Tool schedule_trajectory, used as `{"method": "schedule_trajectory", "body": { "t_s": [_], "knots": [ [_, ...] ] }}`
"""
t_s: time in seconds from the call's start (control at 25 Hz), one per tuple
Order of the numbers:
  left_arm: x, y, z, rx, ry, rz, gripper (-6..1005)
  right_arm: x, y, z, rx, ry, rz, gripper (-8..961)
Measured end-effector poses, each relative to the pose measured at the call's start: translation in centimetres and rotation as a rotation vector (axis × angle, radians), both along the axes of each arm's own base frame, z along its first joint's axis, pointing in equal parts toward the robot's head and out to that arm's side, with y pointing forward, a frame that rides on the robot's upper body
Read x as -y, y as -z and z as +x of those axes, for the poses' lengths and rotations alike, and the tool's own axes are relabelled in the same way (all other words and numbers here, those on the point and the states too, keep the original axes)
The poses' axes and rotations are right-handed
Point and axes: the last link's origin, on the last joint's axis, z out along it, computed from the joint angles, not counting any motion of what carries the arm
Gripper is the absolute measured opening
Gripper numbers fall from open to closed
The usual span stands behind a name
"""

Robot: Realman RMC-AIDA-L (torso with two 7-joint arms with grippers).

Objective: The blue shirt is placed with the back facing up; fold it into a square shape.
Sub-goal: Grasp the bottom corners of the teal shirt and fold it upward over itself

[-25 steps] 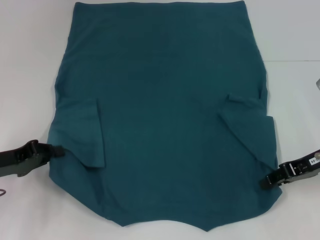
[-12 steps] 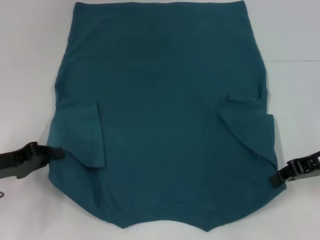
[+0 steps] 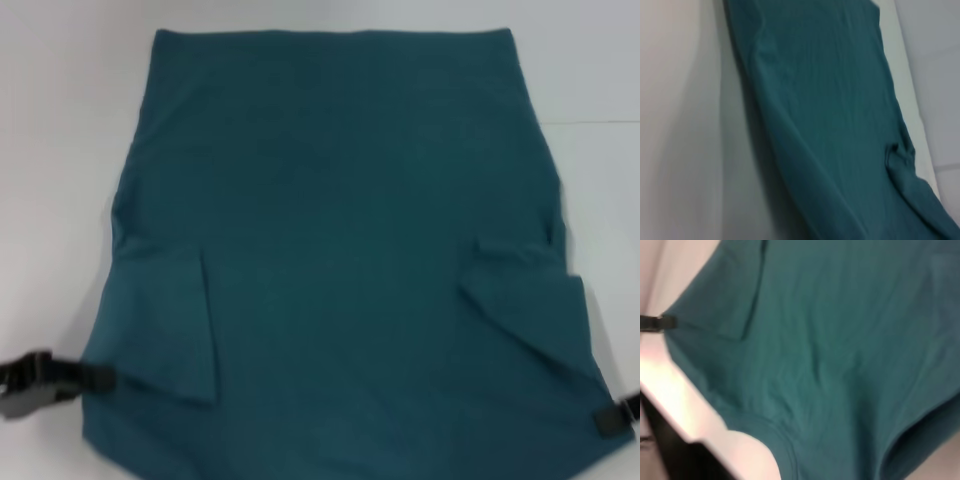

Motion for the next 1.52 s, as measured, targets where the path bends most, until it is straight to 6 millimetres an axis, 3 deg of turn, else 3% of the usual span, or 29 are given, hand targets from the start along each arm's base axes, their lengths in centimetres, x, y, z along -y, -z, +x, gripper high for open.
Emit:
{"method": "schedule_trajectory", "body": {
  "t_s": [0.16,0.32,0.44,0.64,0.72,1.0,1.28,1.52],
  "knots": [
    [1.9,-0.4,-0.2,0.01,-0.001,-0.062,37,1.7,-0.6,1.0,-0.025,0.012,-0.029,51],
    [1.7,-0.5,0.0,0.016,0.004,-0.056,37,1.2,-1.1,1.2,-0.055,0.023,0.045,54],
    [-0.4,-0.2,1.3,0.06,0.026,-0.016,37,-0.7,-1.6,1.0,-0.1,0.058,0.193,57],
    [-6.5,0.4,3.6,0.131,-0.042,0.118,38,-4.1,-2.0,0.0,-0.18,0.094,0.424,62],
    [-9.4,0.6,4.5,0.101,-0.071,0.169,38,-5.8,-2.0,-0.3,-0.176,0.114,0.506,63],
    [-16.1,2.5,7.8,-0.083,-0.043,0.284,38,-10.9,-0.3,-1.2,-0.092,0.104,0.694,70],
    [-19.0,4.9,9.0,-0.308,-0.015,0.396,37,-14.8,1.7,-2.4,0.074,0.052,0.816,76],
    [-20.1,5.1,9.4,-0.393,-0.004,0.456,37,-16.7,2.8,-3.5,0.158,0.004,0.869,81]
  ]
}}
